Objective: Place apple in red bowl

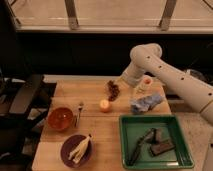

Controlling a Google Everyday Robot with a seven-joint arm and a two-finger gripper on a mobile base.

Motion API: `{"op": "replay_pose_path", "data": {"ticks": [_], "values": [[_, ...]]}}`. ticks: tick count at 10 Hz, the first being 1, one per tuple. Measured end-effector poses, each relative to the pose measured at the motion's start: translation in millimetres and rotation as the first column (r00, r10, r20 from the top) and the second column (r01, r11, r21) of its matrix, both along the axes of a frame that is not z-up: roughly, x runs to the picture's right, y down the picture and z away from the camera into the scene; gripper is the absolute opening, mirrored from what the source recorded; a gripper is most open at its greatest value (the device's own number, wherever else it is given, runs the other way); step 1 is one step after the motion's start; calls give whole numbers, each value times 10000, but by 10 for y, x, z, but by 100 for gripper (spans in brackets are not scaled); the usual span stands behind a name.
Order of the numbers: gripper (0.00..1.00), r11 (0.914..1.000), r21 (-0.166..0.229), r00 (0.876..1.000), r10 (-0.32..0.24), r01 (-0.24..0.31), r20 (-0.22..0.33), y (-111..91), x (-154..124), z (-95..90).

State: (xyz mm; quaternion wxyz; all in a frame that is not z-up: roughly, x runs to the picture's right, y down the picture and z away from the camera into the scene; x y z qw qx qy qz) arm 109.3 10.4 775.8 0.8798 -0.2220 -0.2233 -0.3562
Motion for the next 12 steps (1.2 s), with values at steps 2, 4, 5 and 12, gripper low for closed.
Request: {"op": "replay_pose_path", "data": {"ticks": [2,4,5,12], "values": [[70,9986,-157,9985,-510,513,200,87,-233,112],[70,9945,-239,9938,-1008,1019,460,162,-566,239],[70,9918,-307,9908,-1219,1239,594,213,-713,308],[70,9822,-1264,9838,-1221,1388,1315,715,-993,938]]}}
